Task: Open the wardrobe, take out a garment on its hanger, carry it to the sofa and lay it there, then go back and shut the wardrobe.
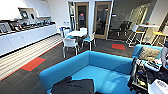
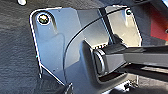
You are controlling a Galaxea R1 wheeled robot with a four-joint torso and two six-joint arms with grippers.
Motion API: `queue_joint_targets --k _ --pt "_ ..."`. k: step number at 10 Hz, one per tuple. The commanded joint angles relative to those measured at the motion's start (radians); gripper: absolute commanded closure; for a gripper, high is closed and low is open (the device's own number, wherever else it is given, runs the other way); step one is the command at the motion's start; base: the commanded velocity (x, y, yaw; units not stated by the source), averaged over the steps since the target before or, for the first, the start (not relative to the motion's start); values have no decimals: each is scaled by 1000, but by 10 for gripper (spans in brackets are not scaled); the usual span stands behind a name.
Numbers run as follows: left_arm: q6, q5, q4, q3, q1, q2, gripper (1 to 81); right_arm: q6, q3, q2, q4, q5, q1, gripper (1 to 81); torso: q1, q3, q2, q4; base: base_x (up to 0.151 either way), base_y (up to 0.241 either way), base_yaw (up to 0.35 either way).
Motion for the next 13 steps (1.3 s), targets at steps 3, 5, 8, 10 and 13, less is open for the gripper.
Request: queue_joint_targets --k 3,5,8,10,13 --pt "4 42 13 -8 -35 -12 10 -4 1 12 6 -50 18 10 0 0 0 0 0 0 207" --pt "7 47 13 -10 -35 -12 10 -4 1 12 6 -50 21 10 0 0 0 0 0 0 223" --pt "7 47 19 -10 -35 -12 10 -5 -1 13 6 -52 23 10 0 0 0 0 0 0 238" --pt "7 47 22 -10 -35 -15 10 -4 -2 12 6 -72 24 10 1 0 1 0 0 0 249" --pt "7 48 34 -13 -35 -13 10 -5 -2 12 6 -73 29 10 0 0 0 0 0 0 251"
